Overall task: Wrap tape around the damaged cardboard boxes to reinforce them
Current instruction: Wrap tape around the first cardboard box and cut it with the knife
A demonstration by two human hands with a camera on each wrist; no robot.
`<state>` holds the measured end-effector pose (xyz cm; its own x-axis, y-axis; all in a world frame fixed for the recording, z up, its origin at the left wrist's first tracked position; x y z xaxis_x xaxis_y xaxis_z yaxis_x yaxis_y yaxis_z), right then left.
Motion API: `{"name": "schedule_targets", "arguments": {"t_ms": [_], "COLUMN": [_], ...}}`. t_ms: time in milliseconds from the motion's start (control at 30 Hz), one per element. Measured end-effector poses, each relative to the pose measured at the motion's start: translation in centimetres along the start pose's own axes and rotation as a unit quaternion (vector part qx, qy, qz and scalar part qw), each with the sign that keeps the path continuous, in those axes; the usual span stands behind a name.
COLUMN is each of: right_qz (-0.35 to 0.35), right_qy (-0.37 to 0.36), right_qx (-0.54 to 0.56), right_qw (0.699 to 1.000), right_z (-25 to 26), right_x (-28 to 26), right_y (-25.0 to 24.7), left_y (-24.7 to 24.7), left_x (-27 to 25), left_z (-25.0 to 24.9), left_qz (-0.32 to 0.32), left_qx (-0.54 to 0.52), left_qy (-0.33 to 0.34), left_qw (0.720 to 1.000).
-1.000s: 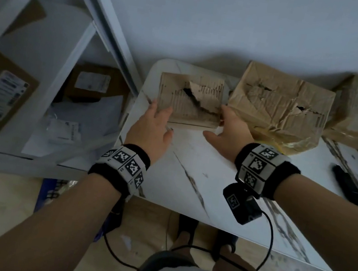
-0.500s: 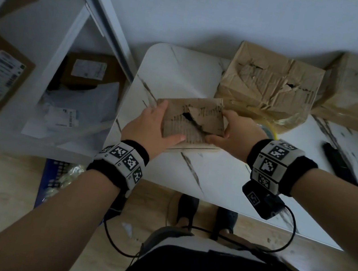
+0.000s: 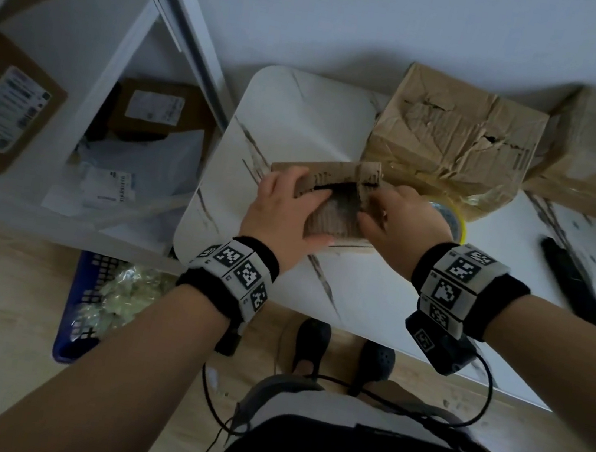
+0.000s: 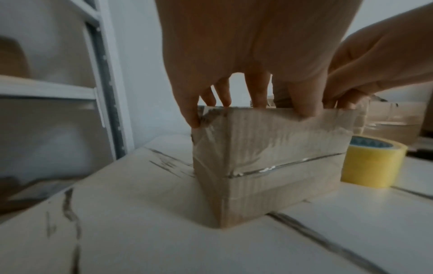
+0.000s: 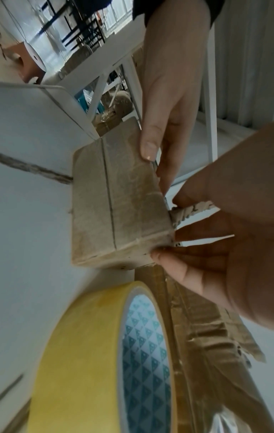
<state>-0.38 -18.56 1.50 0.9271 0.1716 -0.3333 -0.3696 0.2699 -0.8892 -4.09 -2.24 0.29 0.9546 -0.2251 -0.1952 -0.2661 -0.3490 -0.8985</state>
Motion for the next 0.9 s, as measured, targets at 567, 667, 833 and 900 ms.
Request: {"name": "schedule_targets", "arguments": {"t_ms": [567,667,833,900], "right_qz": [0.020,0.021,-0.010,-0.024], "right_qy": [0.033,0.033,0.015,0.007], "right_qx": [-0.030,-0.048,-0.056,-0.055], "right_qw": [0.999,0.998,0.998,0.998], "right_z": [0.8,0.7,1.2,1.4], "right_x": [0.8,0.6,0.0,0.0], "right_y": [-0.6,-0.3,0.3,0.6], "left_y": [-0.5,-0.7,-1.3,-1.3], "left_x": [1.8,2.0,2.3,2.4], "left_z": [-0.8,-0.1,0.5,0.5], "left_qz": [-0.061,-0.074,-0.080,-0.073], "left_qx": [-0.077,-0.087,-0.098,-0.063], "left_qy": [0.014,0.015,0.041,0.046], "left_qw": [0.995,0.993,0.991,0.994]}}
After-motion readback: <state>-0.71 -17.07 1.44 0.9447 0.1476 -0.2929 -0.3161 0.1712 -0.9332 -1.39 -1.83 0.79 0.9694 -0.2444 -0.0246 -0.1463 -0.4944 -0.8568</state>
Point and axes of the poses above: each hand's wrist, its own x-axis towards the middle knuckle, its own y-axis out of the palm, z = x × y, the point moved 3 cm from there along x, towards the middle knuckle, and after that the axes turned 9 degrees about y, right-handed, at the moved point
